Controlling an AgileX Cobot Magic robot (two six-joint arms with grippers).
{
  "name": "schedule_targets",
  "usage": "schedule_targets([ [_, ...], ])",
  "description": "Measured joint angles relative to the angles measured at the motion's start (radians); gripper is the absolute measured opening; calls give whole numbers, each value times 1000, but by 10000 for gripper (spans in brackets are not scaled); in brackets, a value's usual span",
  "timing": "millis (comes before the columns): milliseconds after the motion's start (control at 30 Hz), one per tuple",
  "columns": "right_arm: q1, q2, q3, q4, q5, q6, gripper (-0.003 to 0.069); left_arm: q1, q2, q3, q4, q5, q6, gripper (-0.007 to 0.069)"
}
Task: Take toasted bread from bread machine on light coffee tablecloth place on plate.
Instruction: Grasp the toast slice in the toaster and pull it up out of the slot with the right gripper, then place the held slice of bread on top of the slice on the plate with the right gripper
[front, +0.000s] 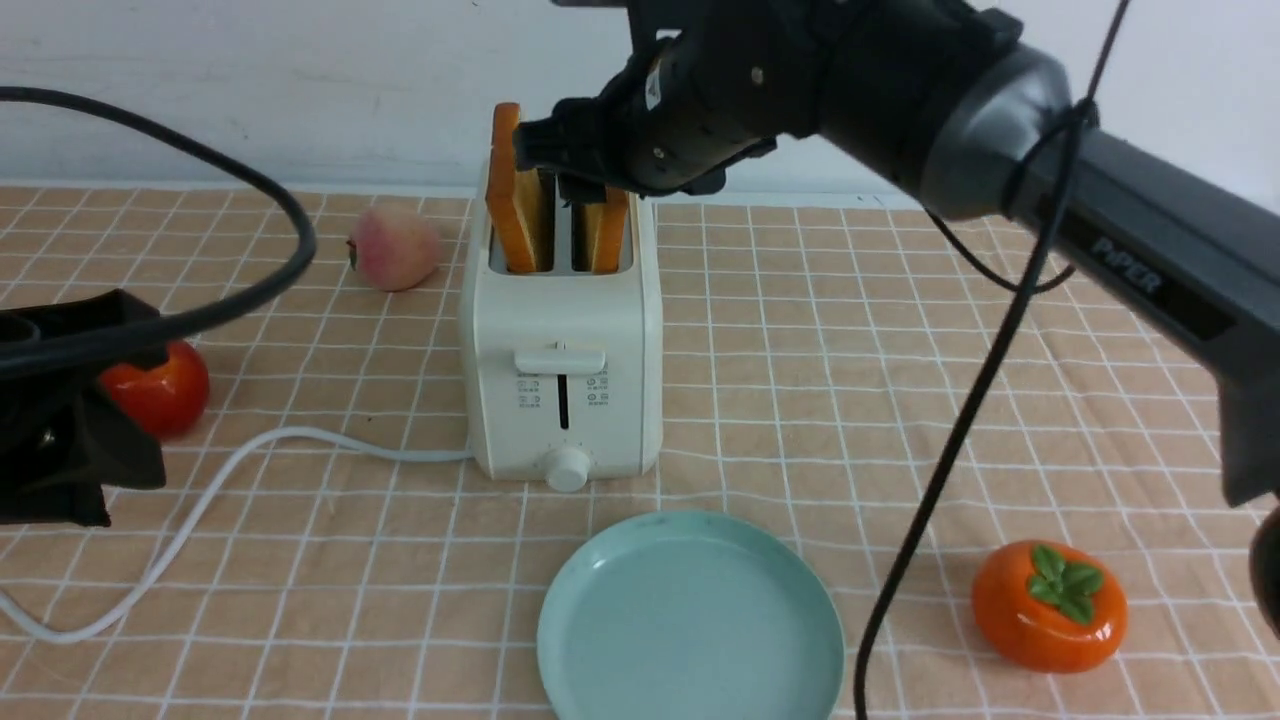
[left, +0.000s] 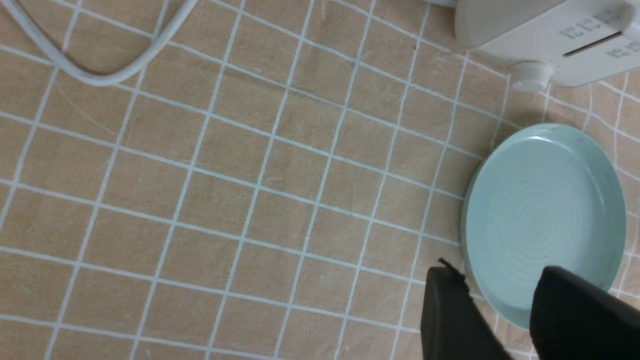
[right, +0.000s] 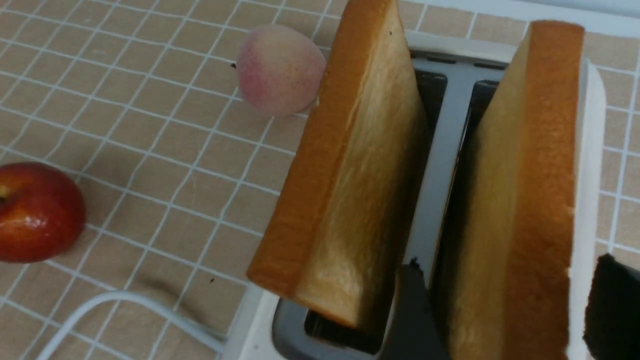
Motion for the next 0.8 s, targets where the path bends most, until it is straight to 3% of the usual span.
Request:
schedule_targets([
  [100, -7, 26, 0, -4, -24, 0, 421, 0, 0, 0, -8, 0, 1, 239],
  [167, -11, 36, 0, -8, -48, 0, 318, 0, 0, 0, -8, 0, 1, 239],
  [200, -11, 36, 0, -8, -51, 0, 215, 0, 0, 0, -8, 0, 1, 239],
  [300, -13, 24, -4, -15, -51, 0, 80, 0, 0, 0, -8, 0, 1, 239],
  [600, -13, -230, -67, -59, 68, -99, 92, 0, 0, 0, -12, -1, 1, 239],
  [800, -13, -475, -84, -72, 313, -230, 92, 0, 0, 0, -12, -22, 1, 239],
])
